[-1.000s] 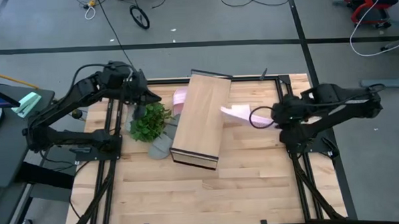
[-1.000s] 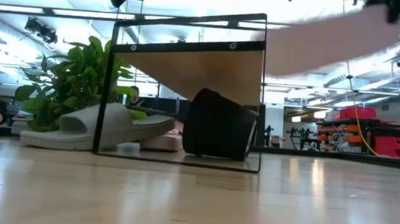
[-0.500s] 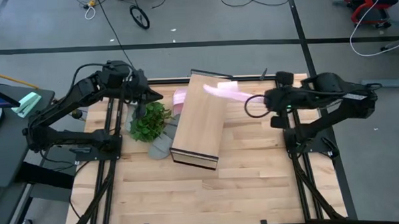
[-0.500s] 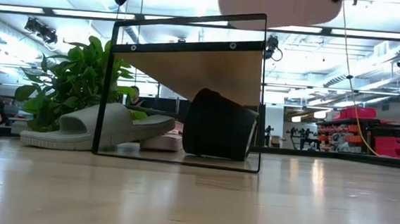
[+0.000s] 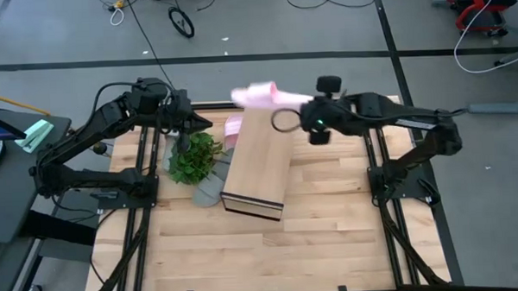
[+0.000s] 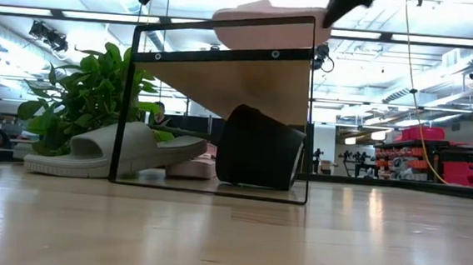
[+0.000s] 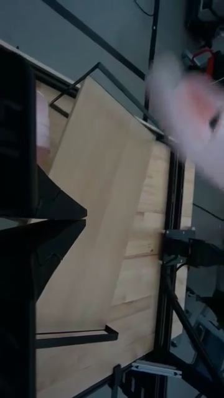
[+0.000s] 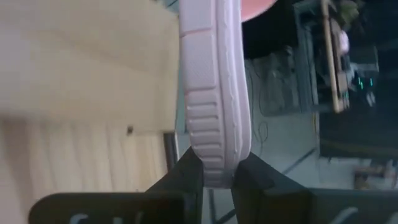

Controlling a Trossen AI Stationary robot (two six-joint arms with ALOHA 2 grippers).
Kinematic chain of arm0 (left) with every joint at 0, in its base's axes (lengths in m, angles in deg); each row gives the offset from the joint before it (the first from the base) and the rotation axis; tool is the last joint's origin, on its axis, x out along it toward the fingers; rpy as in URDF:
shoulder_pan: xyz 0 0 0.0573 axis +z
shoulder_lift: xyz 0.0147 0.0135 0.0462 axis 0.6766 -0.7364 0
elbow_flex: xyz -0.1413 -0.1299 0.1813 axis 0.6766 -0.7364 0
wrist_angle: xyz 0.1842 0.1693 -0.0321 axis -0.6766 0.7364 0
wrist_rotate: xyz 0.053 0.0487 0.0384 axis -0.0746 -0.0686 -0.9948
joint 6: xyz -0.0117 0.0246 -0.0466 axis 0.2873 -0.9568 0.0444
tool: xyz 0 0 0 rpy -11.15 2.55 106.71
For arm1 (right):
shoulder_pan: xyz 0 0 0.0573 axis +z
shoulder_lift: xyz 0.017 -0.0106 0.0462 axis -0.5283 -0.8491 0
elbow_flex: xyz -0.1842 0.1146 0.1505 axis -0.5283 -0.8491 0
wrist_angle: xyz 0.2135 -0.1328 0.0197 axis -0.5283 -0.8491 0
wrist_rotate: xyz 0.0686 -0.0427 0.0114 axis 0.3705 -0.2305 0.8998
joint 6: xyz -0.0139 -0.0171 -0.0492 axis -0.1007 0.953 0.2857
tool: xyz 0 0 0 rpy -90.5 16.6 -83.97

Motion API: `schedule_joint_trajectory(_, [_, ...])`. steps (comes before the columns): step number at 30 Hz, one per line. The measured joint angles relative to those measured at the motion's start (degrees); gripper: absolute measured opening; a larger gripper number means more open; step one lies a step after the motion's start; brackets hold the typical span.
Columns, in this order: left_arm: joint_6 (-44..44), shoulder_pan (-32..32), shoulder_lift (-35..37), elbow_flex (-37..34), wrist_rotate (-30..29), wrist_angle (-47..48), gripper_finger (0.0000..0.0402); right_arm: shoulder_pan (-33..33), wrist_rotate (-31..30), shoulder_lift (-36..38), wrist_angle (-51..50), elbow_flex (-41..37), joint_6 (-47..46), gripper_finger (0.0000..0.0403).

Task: Pick and place slides into the shelf
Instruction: Put the bottom pink slide on the shelf

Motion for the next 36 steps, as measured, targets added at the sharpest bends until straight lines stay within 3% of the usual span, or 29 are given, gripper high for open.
schedule_joint_trajectory(7, [0.0, 0.0, 0.0, 0.0, 0.0, -2.4, 0.0019, -1.3, -1.6, -5.8, 9.0, 0.0, -1.4, 0.0055])
schedule_joint_trajectory(14, [-0.1, 0.0, 0.0, 0.0, 0.0, -2.6, 0.0021, -1.2, -1.3, -9.5, 15.1, -1.0, 7.1, 0.0055])
schedule_joint_trajectory(21, [-1.8, 0.0, 0.0, 0.0, 0.0, -2.7, 0.0012, -2.4, -4.2, -7.9, 19.3, -8.0, 6.1, 0.0054])
schedule_joint_trajectory(36, [-3.4, 0.1, 0.0, 0.0, 0.0, -2.7, 0.0015, -4.4, -3.8, -4.3, 37.4, -25.4, 7.3, 0.0054])
